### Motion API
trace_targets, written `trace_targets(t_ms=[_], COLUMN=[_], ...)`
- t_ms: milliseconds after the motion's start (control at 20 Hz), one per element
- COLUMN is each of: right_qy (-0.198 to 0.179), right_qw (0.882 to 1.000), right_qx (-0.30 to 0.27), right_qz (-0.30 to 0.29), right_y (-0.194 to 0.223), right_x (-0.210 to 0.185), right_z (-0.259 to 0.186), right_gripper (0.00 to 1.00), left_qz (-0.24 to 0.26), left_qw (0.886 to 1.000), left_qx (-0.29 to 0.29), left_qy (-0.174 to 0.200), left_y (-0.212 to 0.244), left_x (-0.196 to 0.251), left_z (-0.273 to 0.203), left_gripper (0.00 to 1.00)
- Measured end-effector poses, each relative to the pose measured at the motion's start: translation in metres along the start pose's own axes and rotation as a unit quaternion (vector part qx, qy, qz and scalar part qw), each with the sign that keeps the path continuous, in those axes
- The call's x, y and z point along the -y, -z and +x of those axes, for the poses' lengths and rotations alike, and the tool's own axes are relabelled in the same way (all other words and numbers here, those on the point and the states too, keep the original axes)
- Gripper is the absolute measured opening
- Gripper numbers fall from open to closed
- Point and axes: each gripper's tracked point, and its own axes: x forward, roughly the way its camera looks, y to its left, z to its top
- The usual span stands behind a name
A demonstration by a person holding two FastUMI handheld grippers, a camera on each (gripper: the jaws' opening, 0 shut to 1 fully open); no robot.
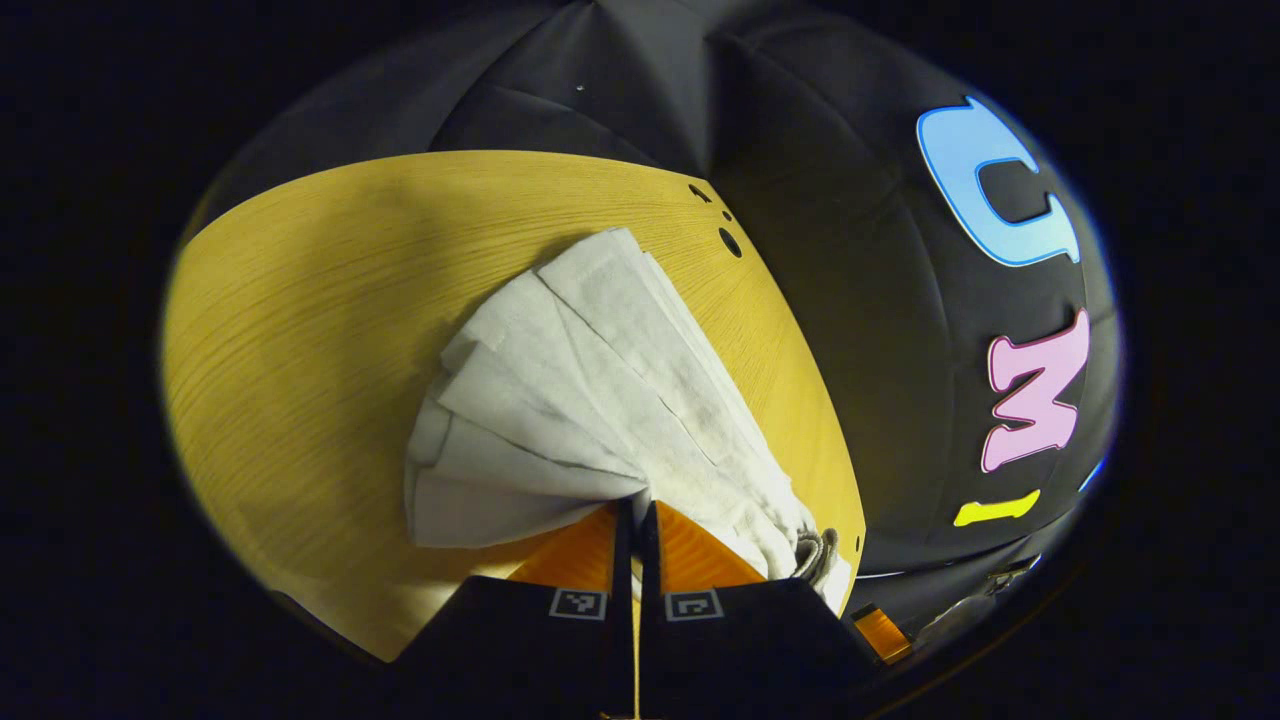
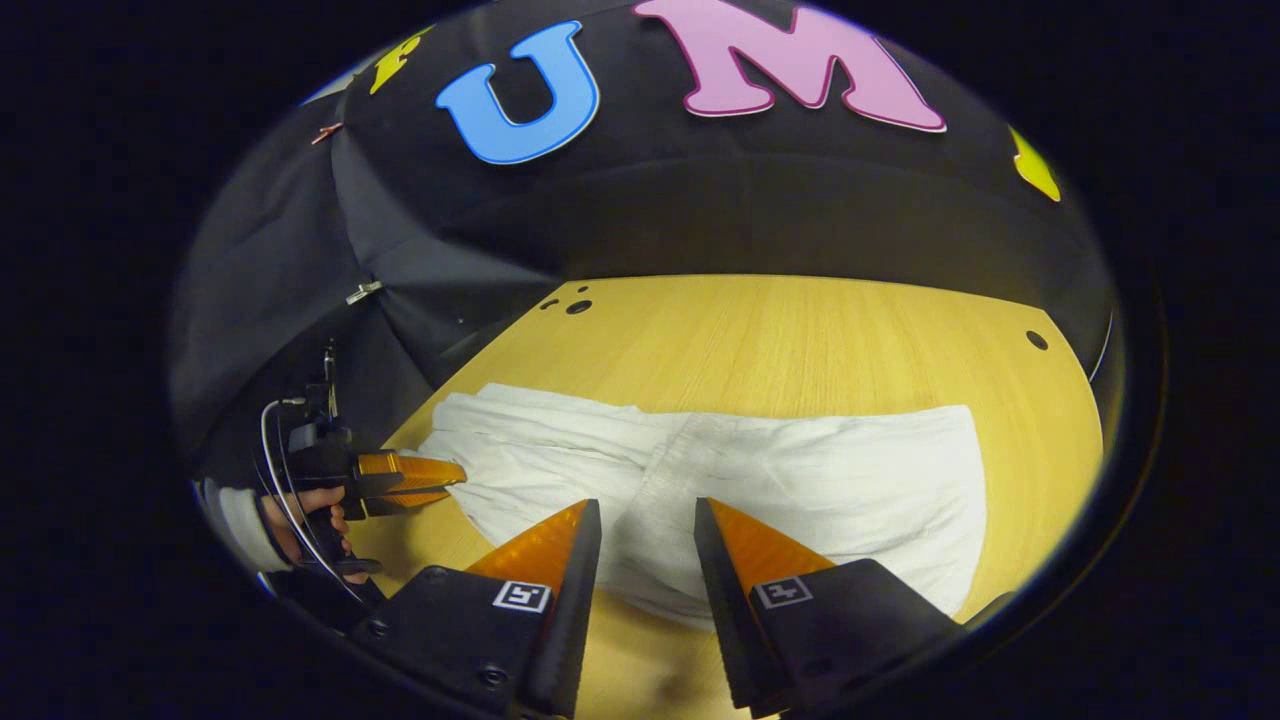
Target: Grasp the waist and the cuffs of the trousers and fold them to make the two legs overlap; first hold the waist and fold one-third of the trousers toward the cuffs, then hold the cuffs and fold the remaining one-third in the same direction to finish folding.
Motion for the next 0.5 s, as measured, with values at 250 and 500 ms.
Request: trace_targets(t_ms=[250,500], right_qy=[0.045,0.088], right_qw=[0.998,0.993], right_qx=[0.014,0.037], right_qz=[0.036,0.069], right_y=[0.008,0.006], right_x=[0.064,0.122], right_z=[-0.042,-0.09], right_gripper=[0.59,0.59], left_qz=[0.004,0.027], left_qw=[1.0,0.998], left_qx=[0.024,0.058], left_qy=[0.006,0.015], left_y=[-0.007,-0.022], left_x=[0.011,0.044], left_z=[-0.01,-0.026], left_gripper=[0.07,0.07])
